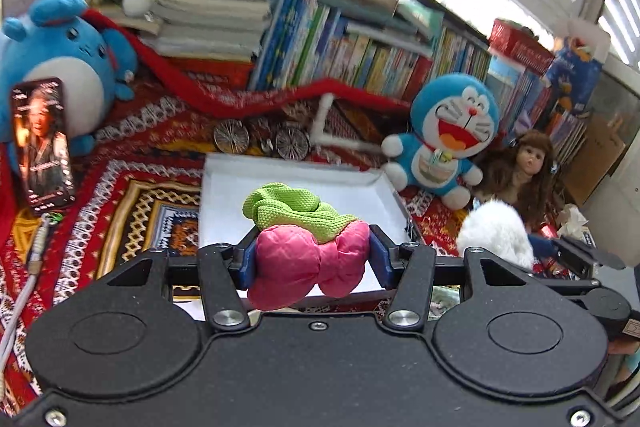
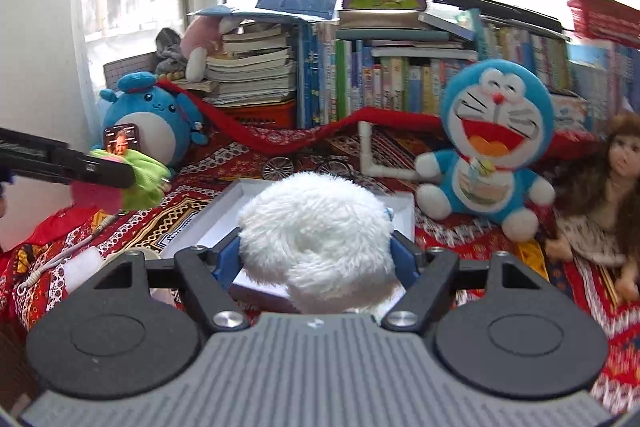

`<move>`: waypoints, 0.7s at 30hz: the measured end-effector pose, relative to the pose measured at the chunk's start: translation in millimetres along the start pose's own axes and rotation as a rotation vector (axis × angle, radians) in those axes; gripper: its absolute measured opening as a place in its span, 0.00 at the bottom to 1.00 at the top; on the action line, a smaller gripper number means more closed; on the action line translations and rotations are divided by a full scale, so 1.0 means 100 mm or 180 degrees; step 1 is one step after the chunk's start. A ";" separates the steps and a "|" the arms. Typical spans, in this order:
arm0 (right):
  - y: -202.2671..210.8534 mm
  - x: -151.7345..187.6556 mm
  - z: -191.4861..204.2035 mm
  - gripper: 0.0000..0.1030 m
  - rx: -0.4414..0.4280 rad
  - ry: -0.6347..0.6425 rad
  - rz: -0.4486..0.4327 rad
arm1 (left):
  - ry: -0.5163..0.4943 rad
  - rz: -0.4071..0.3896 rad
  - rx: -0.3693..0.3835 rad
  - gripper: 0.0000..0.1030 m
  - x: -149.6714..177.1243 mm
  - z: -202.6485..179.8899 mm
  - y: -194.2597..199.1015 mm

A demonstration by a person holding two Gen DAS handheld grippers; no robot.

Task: Organize soft objects
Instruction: 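Carry the pink bow with the left tool while the right tool carries the pompom into the white box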

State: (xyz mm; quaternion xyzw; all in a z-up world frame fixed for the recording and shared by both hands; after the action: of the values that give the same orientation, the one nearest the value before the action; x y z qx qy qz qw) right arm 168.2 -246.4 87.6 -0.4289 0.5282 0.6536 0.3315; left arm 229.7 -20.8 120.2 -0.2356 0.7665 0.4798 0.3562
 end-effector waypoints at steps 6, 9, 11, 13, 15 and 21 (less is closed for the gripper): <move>-0.40 -0.09 -0.11 0.75 -0.0042 0.0138 0.0308 | 0.0035 0.0510 -0.0022 0.50 -0.01 -0.06 -0.62; -0.62 -0.04 -0.11 0.75 -0.0036 0.0250 0.0432 | 0.0139 0.0729 -0.0028 0.50 0.04 -0.04 -0.90; -0.76 0.02 -0.10 0.75 -0.0023 0.0266 0.0532 | 0.0180 0.0835 -0.0084 0.50 0.05 -0.02 -1.08; -0.90 0.08 -0.11 0.75 -0.0024 0.0283 0.0626 | 0.0214 0.0911 -0.0136 0.50 0.04 0.01 -1.25; -1.04 0.15 -0.11 0.75 -0.0042 0.0314 0.0722 | 0.0251 0.0978 -0.0167 0.50 0.04 0.04 -1.38; -1.34 0.35 -0.11 0.75 -0.0094 0.0357 0.0920 | 0.0319 0.1173 -0.0175 0.50 0.06 0.08 -1.66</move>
State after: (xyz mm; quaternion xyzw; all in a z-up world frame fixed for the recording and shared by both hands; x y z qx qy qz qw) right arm 275.1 -227.9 0.3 -0.3890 0.5924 0.6773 0.1976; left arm 344.8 -85.1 19.1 -0.1245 0.8000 0.5454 0.2171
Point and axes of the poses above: each gripper's, at about its wrist camera, not at the fingertips, and y roughly against the way its jaws point, z to its left, x to its underside, the point moved 10 cm from there along -y, roughly the way its jaws point, and after that the axes turned 3 degrees about -z, right-handed, at the moved point
